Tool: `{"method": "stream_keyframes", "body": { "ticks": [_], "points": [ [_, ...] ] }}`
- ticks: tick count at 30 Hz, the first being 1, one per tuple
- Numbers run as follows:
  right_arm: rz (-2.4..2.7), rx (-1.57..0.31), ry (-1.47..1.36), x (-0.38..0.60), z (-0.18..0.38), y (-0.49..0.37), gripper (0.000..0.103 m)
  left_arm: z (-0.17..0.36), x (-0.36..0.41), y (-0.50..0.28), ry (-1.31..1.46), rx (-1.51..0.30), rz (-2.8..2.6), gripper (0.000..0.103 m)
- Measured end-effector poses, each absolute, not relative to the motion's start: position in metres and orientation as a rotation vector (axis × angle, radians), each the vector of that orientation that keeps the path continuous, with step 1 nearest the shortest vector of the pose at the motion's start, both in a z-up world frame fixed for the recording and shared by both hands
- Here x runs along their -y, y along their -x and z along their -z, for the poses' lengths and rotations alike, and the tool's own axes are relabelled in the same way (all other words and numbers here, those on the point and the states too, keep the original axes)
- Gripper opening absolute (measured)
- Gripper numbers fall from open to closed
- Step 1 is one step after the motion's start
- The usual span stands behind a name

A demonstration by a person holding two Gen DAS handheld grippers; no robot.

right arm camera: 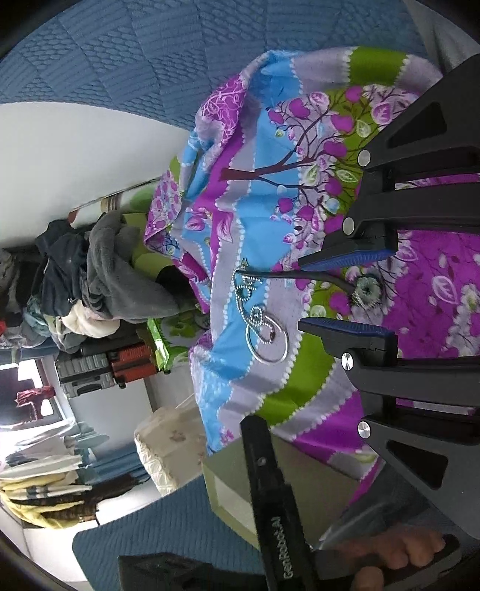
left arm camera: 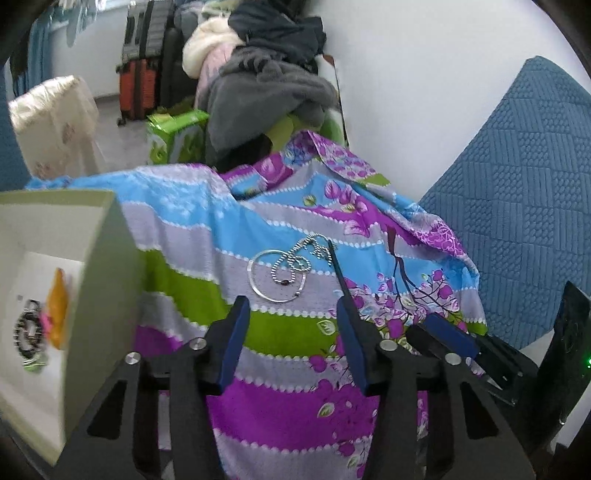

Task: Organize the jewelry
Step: 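Grasp the black-cord eye pendant with the right tool while the left tool grasps the silver bead chain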

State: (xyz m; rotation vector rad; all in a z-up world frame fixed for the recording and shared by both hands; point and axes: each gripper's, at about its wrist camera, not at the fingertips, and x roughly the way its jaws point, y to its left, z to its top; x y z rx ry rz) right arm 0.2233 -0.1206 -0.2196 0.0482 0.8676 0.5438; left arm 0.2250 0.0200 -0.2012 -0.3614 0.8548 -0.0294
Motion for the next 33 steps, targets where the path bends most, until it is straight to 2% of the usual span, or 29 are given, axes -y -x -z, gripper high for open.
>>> {"method": "stream_keyframes", "body": {
  "ticks": [17, 21, 33],
  "points": [
    [-0.535, -0.984, -0.022, 0.108, 0.277, -0.273, 0.024, 0.262, -0.009, -0.309, 0.424, -0.989, 0.080, 0.036],
    [-0.542, -1.001, -0.028, 0.110, 0.283, -0.276, 0.024, 0.269, -0.001, -0.320, 0.375, -1.005, 0.079, 0.030],
    [-0.568, -1.024, -0.011, 0.106, 0.293, -0.278, 0.024, 0.276, 0.019, -0.328, 0.177, -1.005, 0.072, 0.029]
  ]
}}
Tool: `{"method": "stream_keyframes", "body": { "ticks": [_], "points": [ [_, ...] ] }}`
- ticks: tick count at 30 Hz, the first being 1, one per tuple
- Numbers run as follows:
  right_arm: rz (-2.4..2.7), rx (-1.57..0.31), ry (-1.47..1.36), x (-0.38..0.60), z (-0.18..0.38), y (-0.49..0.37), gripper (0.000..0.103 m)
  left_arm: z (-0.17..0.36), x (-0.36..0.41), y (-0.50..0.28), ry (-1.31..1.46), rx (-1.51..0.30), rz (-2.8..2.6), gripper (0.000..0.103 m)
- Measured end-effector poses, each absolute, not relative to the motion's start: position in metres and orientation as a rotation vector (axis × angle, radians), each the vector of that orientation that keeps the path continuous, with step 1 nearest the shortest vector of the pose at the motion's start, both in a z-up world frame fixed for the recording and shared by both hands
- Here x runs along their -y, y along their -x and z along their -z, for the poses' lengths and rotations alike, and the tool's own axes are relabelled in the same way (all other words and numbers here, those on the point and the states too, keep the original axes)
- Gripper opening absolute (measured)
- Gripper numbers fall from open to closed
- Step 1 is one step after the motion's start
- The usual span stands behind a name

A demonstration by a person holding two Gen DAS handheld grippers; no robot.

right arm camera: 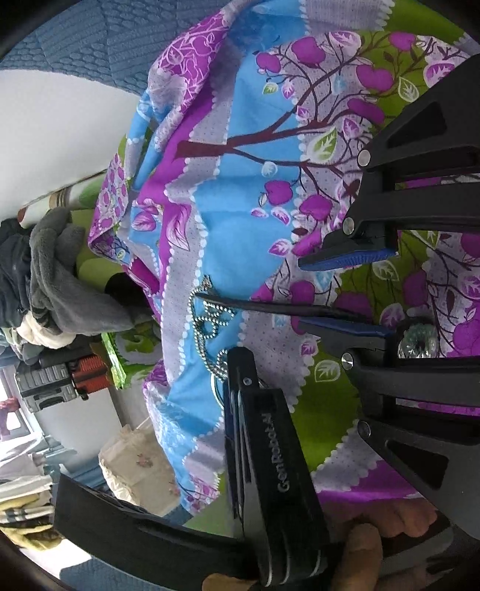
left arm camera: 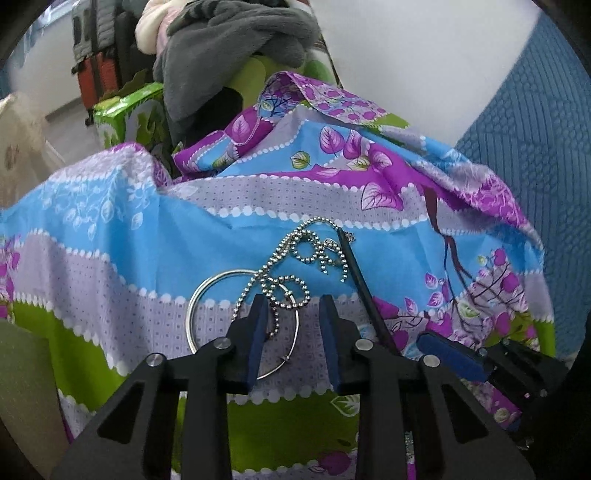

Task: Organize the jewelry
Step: 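Grasp the black-cord eye pendant with the right tool while the left tool grasps the silver bead chain, then lift and carry the pendant and bead chain over the white box with both tools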

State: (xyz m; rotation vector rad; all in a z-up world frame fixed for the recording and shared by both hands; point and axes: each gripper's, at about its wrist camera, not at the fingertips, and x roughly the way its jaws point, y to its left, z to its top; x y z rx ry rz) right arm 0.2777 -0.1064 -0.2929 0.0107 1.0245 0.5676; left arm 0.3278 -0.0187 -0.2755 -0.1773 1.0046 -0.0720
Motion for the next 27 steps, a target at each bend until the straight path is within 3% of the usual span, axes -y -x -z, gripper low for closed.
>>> {"method": "stream_keyframes", "body": {
  "ticks": [2, 4, 9, 11, 27],
  "points": [
    [-0.569, -1.016, 0.010, 0.104, 0.293, -0.276, 0.024, 0.276, 0.020, -0.328, 0.162, -1.002, 0.063, 0.027],
    [-0.572, -1.024, 0.037, 0.099, 0.296, -0.275, 0.024, 0.277, 0.022, -0.328, 0.133, -1.004, 0.028, 0.016],
    [-0.570, -0.983, 0.112, 0.087, 0.296, -0.271, 0.020, 0.278, 0.021, -0.327, 0.112, -0.995, 0.008, 0.006],
    [-0.573, -0.978, 0.122, 0.084, 0.296, -0.271, 0.009, 0.278, 0.017, -0.326, 0.131, -0.996, 0.016, 0.006],
    [-0.555, -0.979, 0.048, 0.093, 0.275, -0.271, 0.006, 0.253, 0.002, -0.304, 0.301, -0.959, 0.073, 0.005]
  ]
}}
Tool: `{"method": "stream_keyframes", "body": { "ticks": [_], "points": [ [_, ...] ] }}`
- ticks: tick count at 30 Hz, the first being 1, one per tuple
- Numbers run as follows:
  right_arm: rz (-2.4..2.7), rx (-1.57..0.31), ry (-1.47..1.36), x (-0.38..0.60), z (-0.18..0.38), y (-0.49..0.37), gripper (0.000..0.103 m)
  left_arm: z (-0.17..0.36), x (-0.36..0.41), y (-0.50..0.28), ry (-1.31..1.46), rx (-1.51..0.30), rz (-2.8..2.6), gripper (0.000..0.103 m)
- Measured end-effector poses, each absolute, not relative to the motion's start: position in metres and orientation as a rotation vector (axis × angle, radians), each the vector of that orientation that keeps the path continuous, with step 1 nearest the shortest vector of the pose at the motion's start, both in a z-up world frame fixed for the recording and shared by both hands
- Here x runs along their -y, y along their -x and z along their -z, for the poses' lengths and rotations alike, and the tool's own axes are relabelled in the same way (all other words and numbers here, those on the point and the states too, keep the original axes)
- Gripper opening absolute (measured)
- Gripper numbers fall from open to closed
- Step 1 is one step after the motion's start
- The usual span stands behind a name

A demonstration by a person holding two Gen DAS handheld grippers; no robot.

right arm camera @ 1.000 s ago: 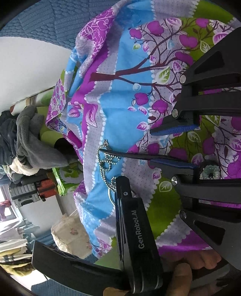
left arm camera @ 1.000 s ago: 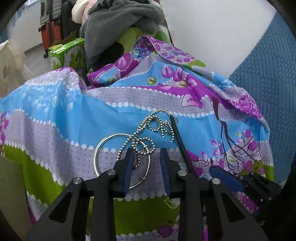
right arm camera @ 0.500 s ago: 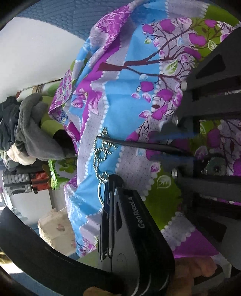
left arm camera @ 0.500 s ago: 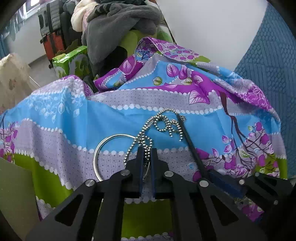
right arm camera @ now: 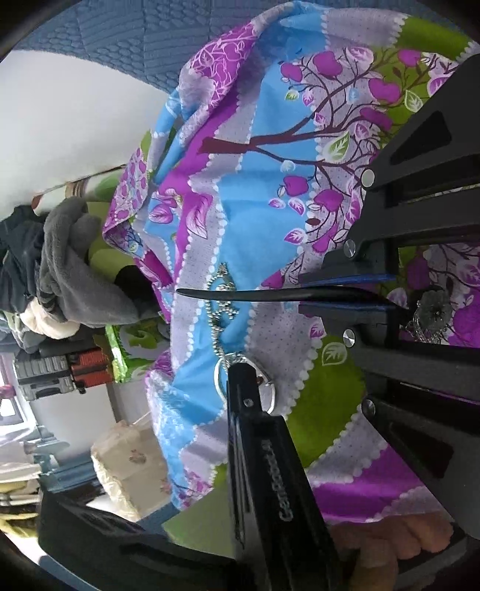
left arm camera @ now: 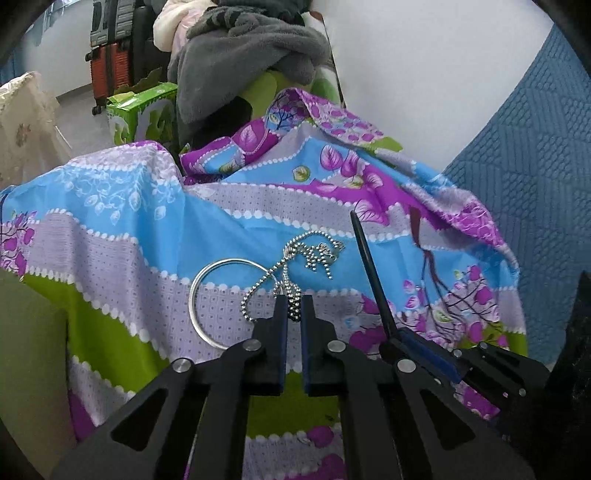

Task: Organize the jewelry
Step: 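Lift and carry the pendant and bead chain over the white box with both tools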

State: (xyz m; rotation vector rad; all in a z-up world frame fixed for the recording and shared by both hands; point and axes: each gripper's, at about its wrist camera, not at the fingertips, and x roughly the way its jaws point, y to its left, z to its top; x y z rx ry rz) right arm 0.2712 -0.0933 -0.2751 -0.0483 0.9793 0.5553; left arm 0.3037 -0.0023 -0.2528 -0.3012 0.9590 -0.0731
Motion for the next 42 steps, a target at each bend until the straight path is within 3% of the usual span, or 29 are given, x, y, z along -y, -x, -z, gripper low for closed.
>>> {"method": "stream_keyframes", "body": {
  "ticks": [11, 42],
  "points": [
    [-0.554, -0.975, -0.028, 0.099, 0.244, -0.265, 0.006, 0.212, -0.012, -0.277, 0.335, -0.880, 0.089, 0.005],
    [-0.613, -0.809, -0.080, 0.082, 0.088, -0.271, 0.006, 0.059, -0.067, -0.214, 0.316, -0.680, 0.030, 0.005]
  ]
}}
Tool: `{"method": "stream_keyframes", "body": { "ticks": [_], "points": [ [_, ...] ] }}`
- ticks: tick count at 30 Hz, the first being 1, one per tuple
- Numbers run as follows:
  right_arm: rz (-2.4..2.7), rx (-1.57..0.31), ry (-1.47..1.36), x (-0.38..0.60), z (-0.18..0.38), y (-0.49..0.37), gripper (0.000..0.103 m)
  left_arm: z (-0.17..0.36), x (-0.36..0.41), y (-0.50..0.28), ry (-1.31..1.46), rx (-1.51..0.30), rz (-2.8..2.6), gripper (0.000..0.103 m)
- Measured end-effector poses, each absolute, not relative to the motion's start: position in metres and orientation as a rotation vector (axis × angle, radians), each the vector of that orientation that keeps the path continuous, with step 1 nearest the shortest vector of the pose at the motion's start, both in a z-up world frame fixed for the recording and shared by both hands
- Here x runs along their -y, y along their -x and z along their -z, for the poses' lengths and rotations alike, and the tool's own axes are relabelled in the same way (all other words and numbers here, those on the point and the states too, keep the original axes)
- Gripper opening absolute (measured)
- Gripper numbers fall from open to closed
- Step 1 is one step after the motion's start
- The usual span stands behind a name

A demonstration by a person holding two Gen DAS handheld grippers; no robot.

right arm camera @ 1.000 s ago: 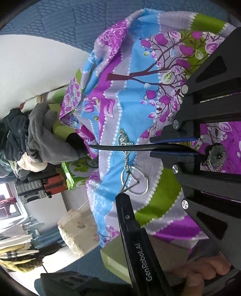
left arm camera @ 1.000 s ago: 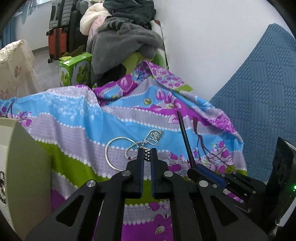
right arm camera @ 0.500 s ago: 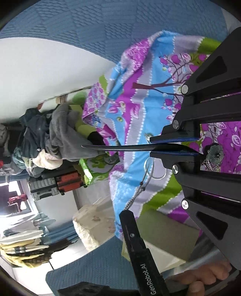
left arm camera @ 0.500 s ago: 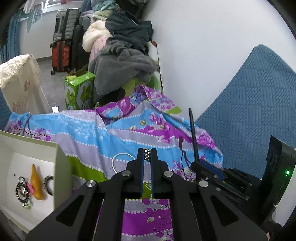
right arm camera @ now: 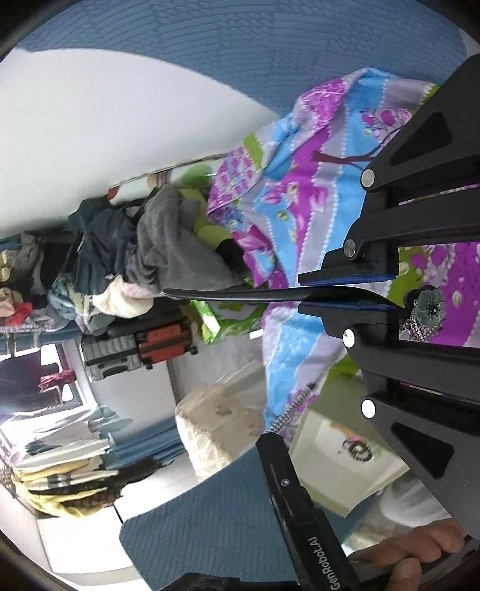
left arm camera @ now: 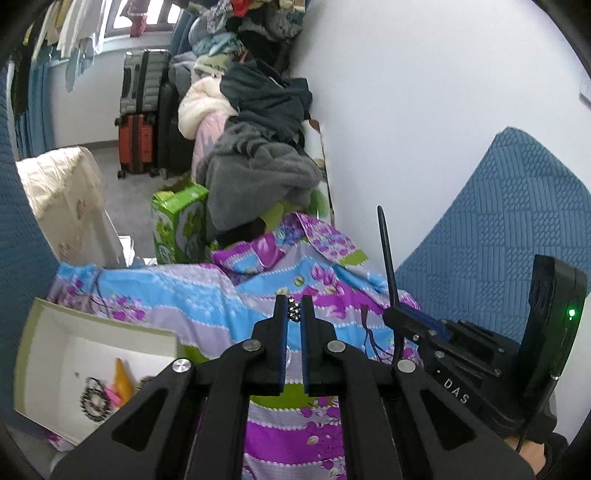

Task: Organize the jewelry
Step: 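Lift and carry the pendant and bead chain over the white box with both tools, then open both tools to release the pendant and chain into the box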

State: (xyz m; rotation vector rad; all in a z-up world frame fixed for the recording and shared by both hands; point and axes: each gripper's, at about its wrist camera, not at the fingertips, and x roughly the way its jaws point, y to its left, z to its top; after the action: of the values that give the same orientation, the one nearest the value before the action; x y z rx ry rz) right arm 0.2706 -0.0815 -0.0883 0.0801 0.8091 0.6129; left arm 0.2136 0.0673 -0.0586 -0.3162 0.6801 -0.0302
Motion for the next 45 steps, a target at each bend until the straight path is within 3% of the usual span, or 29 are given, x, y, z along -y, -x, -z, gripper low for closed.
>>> {"method": "stream_keyframes", "body": {
  "ticks": [20, 29, 45],
  "points": [
    [-0.782, -0.684, -0.043, -0.010, -0.010, -0.254, 0.006, -0.027, -0.149, -0.160, 0.286, -0.560, -0.111, 0.006],
    [-0.863, -0.699, -0.019, -0.061, 0.006, -0.237, 0.006, 0.011, -0.184, -0.139, 0.308, -0.600, -0.189, 0.006],
    [-0.919, -0.876, 0.085, -0.123, 0.113, -0.212, 0.006, 0.115, -0.229, -0.130, 0.421, -0.741, -0.234, 0.006]
  ]
}}
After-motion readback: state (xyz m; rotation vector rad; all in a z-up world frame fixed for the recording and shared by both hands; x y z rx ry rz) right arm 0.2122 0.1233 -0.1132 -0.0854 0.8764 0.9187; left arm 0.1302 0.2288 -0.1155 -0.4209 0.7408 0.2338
